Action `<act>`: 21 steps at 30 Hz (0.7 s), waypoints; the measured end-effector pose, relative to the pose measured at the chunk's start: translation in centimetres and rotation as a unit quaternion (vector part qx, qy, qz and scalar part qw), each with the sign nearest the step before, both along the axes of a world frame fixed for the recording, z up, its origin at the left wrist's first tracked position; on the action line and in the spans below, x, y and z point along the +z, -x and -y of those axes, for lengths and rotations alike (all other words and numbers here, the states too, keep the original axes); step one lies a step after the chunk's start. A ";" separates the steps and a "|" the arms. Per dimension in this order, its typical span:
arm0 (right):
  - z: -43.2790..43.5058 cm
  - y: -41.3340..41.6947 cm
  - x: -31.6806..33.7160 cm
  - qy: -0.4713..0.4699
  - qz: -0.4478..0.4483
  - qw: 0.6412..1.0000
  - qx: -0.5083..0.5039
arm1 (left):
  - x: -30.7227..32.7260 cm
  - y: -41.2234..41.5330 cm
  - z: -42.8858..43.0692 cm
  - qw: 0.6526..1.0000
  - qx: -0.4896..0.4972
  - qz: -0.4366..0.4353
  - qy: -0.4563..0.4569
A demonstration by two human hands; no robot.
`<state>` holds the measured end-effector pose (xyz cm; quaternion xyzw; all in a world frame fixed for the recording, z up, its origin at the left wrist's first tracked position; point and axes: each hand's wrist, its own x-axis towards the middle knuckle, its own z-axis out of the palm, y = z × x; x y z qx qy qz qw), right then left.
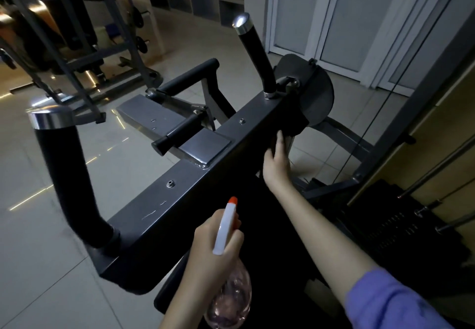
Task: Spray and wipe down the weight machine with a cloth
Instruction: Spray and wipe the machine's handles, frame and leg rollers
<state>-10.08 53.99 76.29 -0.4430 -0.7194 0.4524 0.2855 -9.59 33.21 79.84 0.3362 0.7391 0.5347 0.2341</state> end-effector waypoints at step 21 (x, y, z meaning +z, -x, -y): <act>12.8 1.4 -1.6 -0.101 -0.062 0.993 -0.009 | -0.5 -1.5 7.2 0.998 0.055 0.016 0.016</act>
